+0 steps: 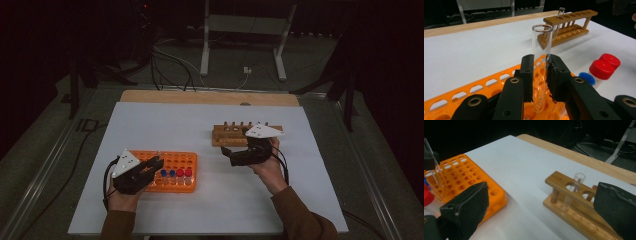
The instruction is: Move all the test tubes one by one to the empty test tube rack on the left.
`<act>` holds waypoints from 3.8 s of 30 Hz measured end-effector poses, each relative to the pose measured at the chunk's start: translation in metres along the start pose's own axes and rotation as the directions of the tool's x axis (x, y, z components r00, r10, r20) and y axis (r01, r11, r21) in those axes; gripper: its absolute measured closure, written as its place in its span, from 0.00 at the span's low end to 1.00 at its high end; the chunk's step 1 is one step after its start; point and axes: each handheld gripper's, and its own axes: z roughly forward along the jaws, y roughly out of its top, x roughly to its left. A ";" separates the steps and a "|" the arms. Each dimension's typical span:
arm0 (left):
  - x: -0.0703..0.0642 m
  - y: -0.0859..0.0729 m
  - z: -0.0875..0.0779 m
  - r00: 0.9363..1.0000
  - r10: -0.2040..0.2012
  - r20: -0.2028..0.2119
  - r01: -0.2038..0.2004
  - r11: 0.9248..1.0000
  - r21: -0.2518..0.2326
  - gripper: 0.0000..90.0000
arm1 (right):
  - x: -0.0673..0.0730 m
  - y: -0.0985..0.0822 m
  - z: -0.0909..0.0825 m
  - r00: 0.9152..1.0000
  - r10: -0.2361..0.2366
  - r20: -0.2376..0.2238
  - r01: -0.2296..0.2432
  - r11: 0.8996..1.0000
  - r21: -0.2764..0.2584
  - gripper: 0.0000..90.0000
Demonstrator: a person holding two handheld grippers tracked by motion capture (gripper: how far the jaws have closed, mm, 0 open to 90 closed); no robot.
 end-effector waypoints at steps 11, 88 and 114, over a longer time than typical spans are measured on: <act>-0.003 -0.011 -0.007 1.000 -0.004 0.004 0.004 1.000 0.030 0.84 | -0.010 -0.011 -0.018 0.999 0.027 0.022 -0.027 1.000 -0.013 0.00; 0.009 -0.027 -0.023 0.996 -0.045 -0.072 0.043 0.999 -0.019 0.01 | -0.035 0.008 0.008 0.997 0.053 0.054 -0.052 0.998 -0.025 0.00; 0.010 -0.025 -0.027 0.988 -0.058 -0.145 0.048 0.996 -0.073 0.00 | -0.047 0.004 0.078 0.993 0.062 0.097 -0.073 0.991 0.115 0.72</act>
